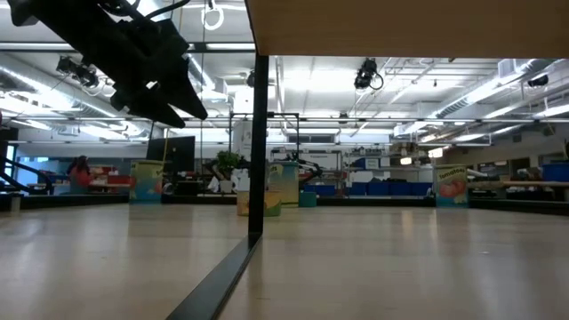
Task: Pick and place cans onto a shelf
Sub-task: Put the canned cherries aligned with the other canned cherries on the shelf
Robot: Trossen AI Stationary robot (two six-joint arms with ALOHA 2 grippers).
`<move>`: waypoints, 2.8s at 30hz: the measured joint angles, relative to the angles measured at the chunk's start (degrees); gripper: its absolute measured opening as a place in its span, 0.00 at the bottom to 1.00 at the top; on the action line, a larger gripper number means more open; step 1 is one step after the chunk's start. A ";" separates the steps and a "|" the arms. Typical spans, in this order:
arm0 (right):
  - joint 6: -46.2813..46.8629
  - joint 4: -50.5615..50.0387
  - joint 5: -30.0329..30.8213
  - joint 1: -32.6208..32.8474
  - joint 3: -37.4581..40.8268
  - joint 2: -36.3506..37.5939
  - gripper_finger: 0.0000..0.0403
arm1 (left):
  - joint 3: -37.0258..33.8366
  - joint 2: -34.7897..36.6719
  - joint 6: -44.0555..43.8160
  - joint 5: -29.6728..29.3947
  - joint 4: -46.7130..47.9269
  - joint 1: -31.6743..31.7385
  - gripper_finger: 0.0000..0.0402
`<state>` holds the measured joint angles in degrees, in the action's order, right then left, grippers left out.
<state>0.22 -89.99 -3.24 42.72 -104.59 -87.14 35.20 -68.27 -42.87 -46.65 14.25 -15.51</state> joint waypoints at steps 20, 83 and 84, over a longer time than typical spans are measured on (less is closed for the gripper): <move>0.25 -0.03 7.47 1.36 2.29 2.42 0.79 | 0.00 0.00 -0.02 -0.43 -11.54 0.02 0.88; -15.79 15.08 19.91 -34.49 2.29 -2.23 0.79 | 42.45 -25.08 49.13 20.02 -10.25 8.01 0.88; -16.12 15.06 19.86 -34.77 2.29 -2.89 0.79 | 42.45 -25.44 48.54 21.58 -9.44 8.47 0.88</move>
<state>-15.90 -74.94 16.63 7.94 -102.30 -90.03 77.65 -93.71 5.67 -25.08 4.81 -7.04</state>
